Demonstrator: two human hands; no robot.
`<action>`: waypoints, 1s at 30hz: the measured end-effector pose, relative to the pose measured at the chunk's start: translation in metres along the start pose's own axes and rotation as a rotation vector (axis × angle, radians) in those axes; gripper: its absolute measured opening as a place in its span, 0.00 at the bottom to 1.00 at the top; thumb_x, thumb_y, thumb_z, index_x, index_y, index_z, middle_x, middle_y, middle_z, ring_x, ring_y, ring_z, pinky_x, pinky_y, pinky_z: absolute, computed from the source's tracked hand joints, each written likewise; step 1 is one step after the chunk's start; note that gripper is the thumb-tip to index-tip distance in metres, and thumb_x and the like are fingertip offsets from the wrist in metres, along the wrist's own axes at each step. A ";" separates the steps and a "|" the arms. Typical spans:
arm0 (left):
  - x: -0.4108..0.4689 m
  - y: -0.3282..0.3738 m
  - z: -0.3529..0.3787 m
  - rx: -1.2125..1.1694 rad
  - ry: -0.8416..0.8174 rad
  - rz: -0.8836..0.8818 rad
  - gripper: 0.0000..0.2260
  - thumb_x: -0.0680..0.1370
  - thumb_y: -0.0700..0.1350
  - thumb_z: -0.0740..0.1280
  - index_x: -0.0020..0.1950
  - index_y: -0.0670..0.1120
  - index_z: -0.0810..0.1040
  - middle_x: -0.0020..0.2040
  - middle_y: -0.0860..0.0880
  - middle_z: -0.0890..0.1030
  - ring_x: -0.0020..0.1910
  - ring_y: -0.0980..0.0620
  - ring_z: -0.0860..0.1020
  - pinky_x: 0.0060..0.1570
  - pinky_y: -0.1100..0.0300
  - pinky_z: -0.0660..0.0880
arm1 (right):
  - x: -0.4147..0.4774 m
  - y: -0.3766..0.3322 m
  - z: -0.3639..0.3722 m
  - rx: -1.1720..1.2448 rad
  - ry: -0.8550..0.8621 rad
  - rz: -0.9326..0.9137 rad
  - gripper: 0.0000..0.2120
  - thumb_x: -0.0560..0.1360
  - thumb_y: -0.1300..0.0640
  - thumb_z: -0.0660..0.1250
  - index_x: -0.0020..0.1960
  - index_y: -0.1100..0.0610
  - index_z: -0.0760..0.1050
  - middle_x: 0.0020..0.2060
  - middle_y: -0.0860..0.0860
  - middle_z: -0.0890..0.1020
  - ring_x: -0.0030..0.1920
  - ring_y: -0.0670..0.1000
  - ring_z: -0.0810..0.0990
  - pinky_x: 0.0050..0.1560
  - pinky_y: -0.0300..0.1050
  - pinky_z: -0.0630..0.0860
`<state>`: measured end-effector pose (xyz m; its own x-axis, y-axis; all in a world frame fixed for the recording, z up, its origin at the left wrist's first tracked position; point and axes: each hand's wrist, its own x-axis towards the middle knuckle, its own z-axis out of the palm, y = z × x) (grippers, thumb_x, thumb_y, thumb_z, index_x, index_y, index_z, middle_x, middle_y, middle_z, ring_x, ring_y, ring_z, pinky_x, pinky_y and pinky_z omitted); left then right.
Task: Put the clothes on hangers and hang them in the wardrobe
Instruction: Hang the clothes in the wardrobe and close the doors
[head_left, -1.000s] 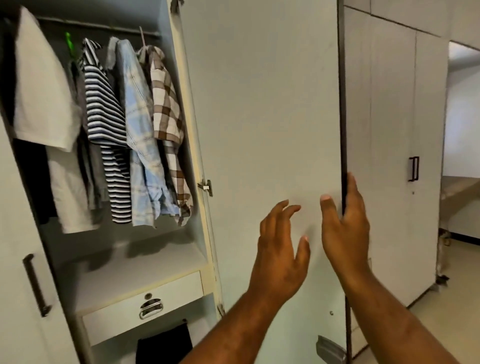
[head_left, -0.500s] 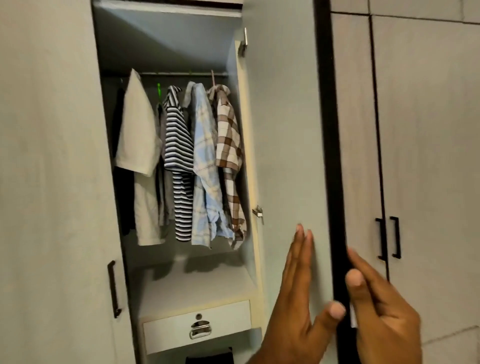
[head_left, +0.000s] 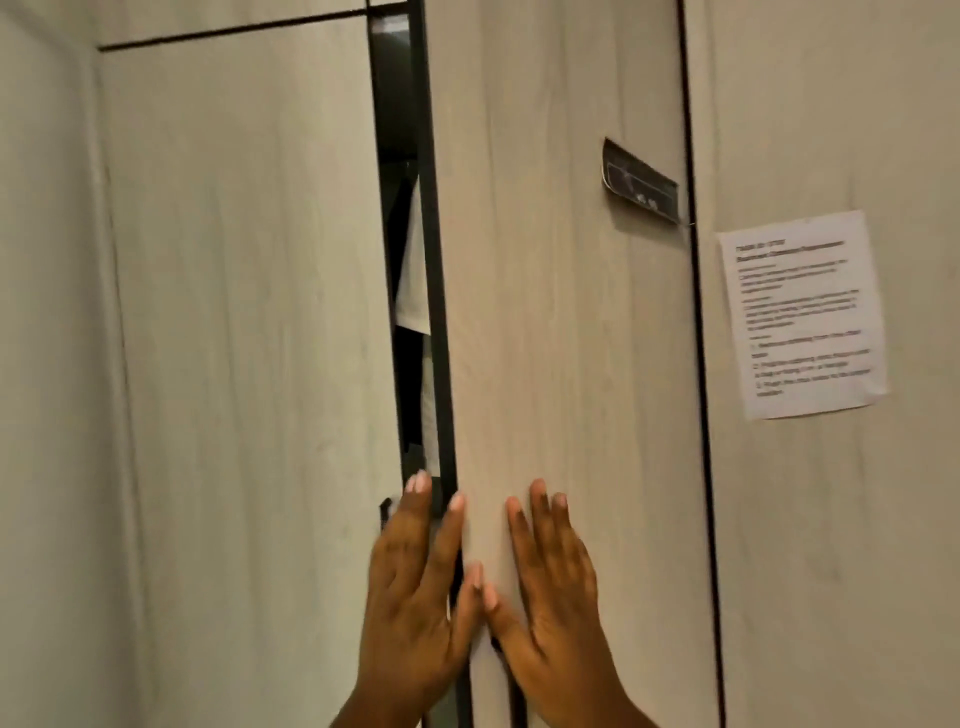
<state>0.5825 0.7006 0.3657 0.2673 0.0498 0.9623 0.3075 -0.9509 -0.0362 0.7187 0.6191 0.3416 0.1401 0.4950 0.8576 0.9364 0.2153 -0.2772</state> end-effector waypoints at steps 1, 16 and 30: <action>-0.003 -0.017 0.002 0.161 -0.043 0.002 0.28 0.83 0.51 0.55 0.83 0.49 0.54 0.83 0.45 0.53 0.81 0.43 0.54 0.77 0.45 0.56 | 0.003 0.005 0.018 -0.052 -0.021 -0.026 0.36 0.81 0.30 0.47 0.82 0.43 0.37 0.82 0.46 0.39 0.82 0.52 0.37 0.80 0.61 0.45; 0.002 -0.201 0.082 0.637 -0.464 -0.032 0.31 0.84 0.58 0.54 0.83 0.49 0.49 0.84 0.48 0.47 0.82 0.42 0.48 0.75 0.32 0.52 | 0.082 0.061 0.208 -0.599 -0.165 0.116 0.41 0.78 0.31 0.51 0.82 0.56 0.53 0.81 0.60 0.53 0.80 0.68 0.52 0.72 0.76 0.58; 0.007 -0.267 0.152 0.576 -0.465 -0.060 0.31 0.85 0.56 0.53 0.83 0.49 0.44 0.83 0.47 0.42 0.82 0.41 0.43 0.77 0.35 0.49 | 0.124 0.121 0.276 -0.720 -0.081 0.135 0.39 0.80 0.35 0.51 0.82 0.58 0.51 0.82 0.61 0.49 0.80 0.69 0.47 0.74 0.77 0.49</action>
<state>0.6410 1.0017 0.3412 0.5545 0.3423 0.7585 0.7301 -0.6375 -0.2460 0.7604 0.9384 0.2946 0.2708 0.5448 0.7936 0.8959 -0.4442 -0.0008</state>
